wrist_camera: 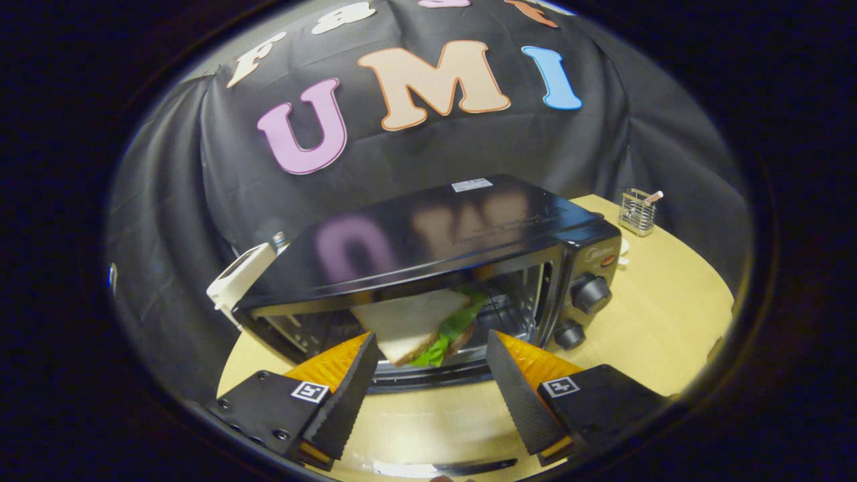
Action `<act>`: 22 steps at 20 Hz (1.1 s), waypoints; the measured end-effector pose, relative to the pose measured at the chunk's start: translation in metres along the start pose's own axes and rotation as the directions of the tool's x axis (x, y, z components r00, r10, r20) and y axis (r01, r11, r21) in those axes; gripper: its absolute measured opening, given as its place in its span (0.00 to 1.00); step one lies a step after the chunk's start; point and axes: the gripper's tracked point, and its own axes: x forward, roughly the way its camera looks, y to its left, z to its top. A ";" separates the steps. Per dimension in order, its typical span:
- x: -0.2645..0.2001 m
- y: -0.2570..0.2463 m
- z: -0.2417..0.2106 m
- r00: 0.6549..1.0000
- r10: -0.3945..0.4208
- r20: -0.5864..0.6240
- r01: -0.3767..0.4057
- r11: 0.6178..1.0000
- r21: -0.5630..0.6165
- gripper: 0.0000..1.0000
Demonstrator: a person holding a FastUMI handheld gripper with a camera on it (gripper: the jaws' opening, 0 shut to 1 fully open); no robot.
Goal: Open the toaster oven, put the food inside, and close the toaster oven door.
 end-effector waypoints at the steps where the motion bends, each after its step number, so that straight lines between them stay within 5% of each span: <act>1: -0.012 -0.001 -0.006 0.999 0.014 -0.028 -0.015 1.000 -0.008 0.99; 7: -0.081 -0.015 -0.048 0.980 0.071 -0.186 -0.087 0.993 -0.078 0.99; 12: -0.112 -0.036 -0.104 0.932 0.062 -0.358 -0.085 0.995 -0.049 1.00; 16: -0.111 -0.045 -0.136 0.903 0.062 -0.425 -0.081 0.996 -0.028 0.99; 22: -0.089 -0.069 -0.166 0.876 -0.004 -0.482 -0.100 0.977 -0.188 0.99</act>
